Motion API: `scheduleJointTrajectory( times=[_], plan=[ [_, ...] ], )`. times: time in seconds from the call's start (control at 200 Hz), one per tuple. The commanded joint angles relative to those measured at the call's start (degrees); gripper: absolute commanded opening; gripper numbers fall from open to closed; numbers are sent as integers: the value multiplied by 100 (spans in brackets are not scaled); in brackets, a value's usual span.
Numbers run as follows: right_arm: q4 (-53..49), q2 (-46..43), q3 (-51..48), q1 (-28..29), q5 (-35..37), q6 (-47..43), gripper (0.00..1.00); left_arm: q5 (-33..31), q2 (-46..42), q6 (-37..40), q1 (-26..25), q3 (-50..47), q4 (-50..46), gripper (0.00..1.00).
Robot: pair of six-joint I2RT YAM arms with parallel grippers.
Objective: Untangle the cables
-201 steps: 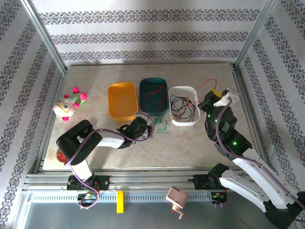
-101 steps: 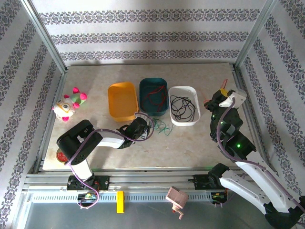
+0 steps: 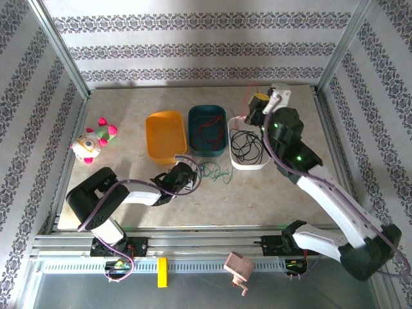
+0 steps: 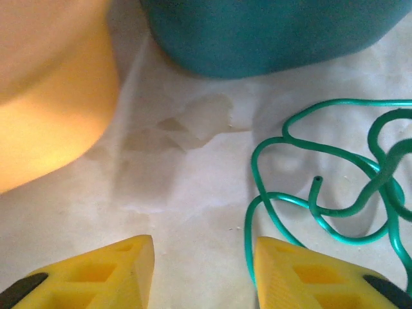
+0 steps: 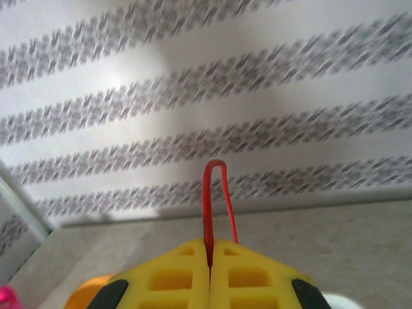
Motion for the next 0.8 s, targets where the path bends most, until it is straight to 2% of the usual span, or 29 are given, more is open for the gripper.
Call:
scheduleJointTrajectory(
  times=[0.0,0.255,0.33,0.47,0.795],
  plan=[
    [333,594,390,-171,-1097,325,4,-317,-473,-206,-36,-176,228,48],
    [608,2365,913,-466,-2745,1130,3,-734,-978,-322,-36,-386,58,56],
    [634,2764,855,-442,-2761,1301,4,-754,-973,-318,-36,-396,30,57],
    [671,3192,541,-334,-2218,1504,3,-743,-950,-316,-36,-361,-54,57],
    [-323,4025,930,-308,-1783,1778,4,-752,-917,-294,-36,-292,-137,58]
  ],
)
